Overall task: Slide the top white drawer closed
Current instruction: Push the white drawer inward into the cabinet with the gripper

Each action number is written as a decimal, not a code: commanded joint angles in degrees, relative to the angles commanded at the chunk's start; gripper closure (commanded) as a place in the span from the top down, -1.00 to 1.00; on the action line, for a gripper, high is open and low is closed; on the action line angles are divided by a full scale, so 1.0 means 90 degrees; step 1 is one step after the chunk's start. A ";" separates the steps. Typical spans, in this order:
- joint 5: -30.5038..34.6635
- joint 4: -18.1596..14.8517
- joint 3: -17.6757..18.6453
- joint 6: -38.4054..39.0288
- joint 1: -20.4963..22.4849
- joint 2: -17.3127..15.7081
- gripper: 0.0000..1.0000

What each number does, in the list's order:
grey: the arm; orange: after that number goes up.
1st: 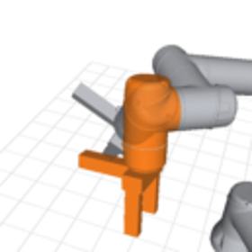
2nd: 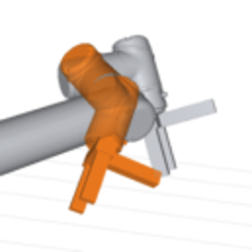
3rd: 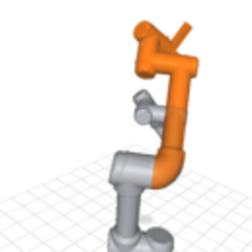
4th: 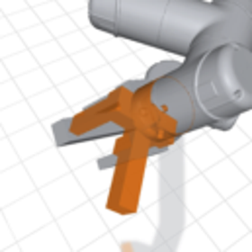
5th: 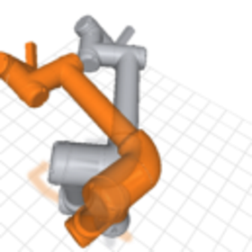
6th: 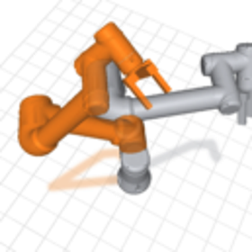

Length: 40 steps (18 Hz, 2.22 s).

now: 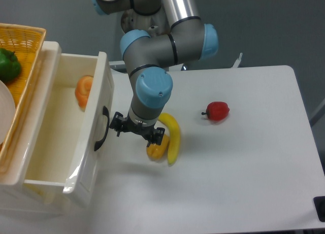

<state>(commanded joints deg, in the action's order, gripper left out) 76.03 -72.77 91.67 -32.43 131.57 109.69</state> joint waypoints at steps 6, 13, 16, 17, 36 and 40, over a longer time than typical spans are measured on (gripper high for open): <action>0.0029 0.0010 -0.0010 0.0000 -0.0185 -0.0049 1.00; 0.0088 0.0039 0.0000 -0.0010 -0.0410 -0.0078 1.00; 0.0098 0.0078 -0.0010 -0.0010 -0.0557 -0.0068 1.00; 0.0098 0.0078 0.0000 -0.0010 -0.0576 -0.0068 1.00; 0.0332 0.0068 -0.0049 0.0010 -0.0987 -0.0078 1.00; 0.0332 0.0068 -0.0039 0.0010 -0.1006 -0.0088 1.00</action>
<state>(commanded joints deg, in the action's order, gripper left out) 79.01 -72.16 91.32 -32.34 122.52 108.90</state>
